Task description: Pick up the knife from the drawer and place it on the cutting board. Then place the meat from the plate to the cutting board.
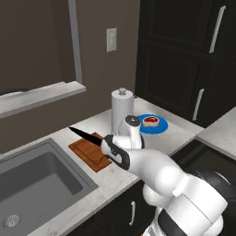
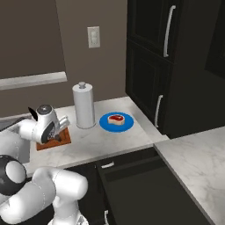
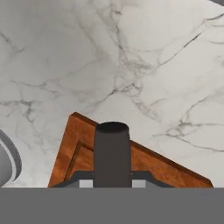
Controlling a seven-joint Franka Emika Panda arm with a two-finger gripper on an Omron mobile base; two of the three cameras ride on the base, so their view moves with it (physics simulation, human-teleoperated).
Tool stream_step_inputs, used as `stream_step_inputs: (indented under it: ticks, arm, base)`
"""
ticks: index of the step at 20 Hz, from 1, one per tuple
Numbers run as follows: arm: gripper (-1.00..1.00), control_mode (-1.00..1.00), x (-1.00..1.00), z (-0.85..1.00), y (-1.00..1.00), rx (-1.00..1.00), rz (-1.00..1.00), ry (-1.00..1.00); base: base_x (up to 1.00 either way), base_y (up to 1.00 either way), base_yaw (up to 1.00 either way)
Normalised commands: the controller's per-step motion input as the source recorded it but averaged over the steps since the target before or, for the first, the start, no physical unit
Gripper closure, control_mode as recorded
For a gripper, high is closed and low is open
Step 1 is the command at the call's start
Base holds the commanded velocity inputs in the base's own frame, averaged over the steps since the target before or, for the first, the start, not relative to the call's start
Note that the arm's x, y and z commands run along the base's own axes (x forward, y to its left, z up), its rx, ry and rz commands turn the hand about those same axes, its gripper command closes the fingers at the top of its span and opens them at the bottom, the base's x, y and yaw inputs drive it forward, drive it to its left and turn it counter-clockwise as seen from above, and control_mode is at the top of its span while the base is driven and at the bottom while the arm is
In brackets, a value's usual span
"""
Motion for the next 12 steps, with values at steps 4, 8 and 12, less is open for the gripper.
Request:
stream_step_inputs:
  ticks: [4, 8, 12]
  arm:
    - [1.00, -1.00, 0.63, 0.00, 0.26, -0.05, -0.04, 0.20]
    - [1.00, -1.00, 0.45, 0.00, 0.13, -0.03, 0.00, 0.24]
    - [1.00, -1.00, 0.30, 0.00, 0.19, -0.02, 0.00, 0.19]
  base:
    - [0.00, 0.00, 0.00]
    - [0.00, 0.00, 0.00]
    - [0.00, 0.00, 0.00]
